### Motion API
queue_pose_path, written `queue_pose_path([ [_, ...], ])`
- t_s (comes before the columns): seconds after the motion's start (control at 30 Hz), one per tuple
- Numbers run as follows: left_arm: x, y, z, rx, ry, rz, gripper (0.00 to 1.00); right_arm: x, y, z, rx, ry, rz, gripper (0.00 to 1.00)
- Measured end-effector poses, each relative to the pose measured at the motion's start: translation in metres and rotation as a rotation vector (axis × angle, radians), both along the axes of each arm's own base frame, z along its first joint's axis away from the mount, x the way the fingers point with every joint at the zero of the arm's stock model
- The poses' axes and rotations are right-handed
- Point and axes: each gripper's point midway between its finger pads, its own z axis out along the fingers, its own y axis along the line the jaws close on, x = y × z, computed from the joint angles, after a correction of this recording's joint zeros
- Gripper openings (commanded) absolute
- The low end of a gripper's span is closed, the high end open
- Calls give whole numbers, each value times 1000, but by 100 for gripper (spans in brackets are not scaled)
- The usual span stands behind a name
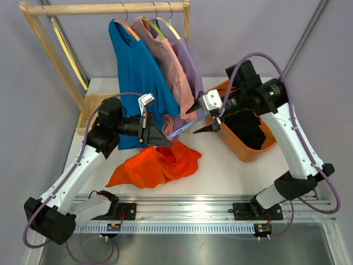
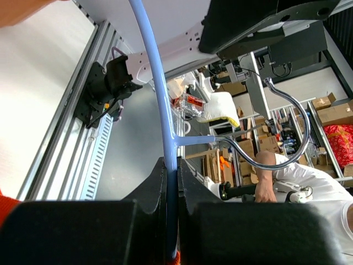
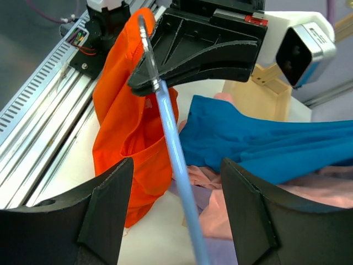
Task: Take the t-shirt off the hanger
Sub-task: Remove the tshirt from the hanger
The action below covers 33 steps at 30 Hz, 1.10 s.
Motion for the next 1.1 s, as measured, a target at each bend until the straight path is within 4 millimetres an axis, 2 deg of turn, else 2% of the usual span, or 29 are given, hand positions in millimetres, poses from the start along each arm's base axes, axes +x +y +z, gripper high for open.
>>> queue_pose_path([
  [0.17, -3, -4, -5, 16, 11, -24, 0, 16, 31, -29, -93, -1, 33, 67],
  [0.27, -4, -4, -3, 17, 6, -25, 0, 24, 41, -43, -127, -7, 47, 63],
  [0.37, -3, -4, -3, 17, 2, -23, 0, 23, 42, -49, -148, -17, 52, 51],
  [0.4, -3, -4, -2, 17, 1, -24, 0, 21, 42, -50, -154, -18, 56, 44],
  [0.43, -3, -4, -2, 16, 0, -24, 0, 19, 42, -52, -161, -17, 61, 29],
  [0.47, -3, -4, -2, 15, -1, -23, 0, 16, 42, -54, -166, -14, 69, 21],
  [0.57, -1, -4, 0, 16, 4, -25, 0, 8, 39, -60, -188, 18, 79, 10],
  [0.67, -2, -5, 1, 21, 20, -51, 0, 4, 35, -62, -193, 23, 76, 2],
  [0.77, -1, -7, 3, 22, 14, -55, 11, 2, 31, -60, -193, 24, 51, 0],
  [0.8, 0, -7, 5, 23, 12, -54, 22, 1, 29, -59, -189, 26, 38, 0],
  [0.9, 13, -8, 17, 27, -54, 21, 40, -6, 19, -63, -207, 87, -14, 0],
  [0.93, 19, -8, 25, 22, -94, 53, 51, -10, 15, -67, -222, 119, -29, 0],
  [1.03, 32, -5, 49, 11, -206, 144, 63, -15, -2, -81, -277, 227, -98, 0],
  [1.1, 39, -1, 62, 19, -285, 220, 66, -12, -13, -89, -299, 302, -160, 0],
])
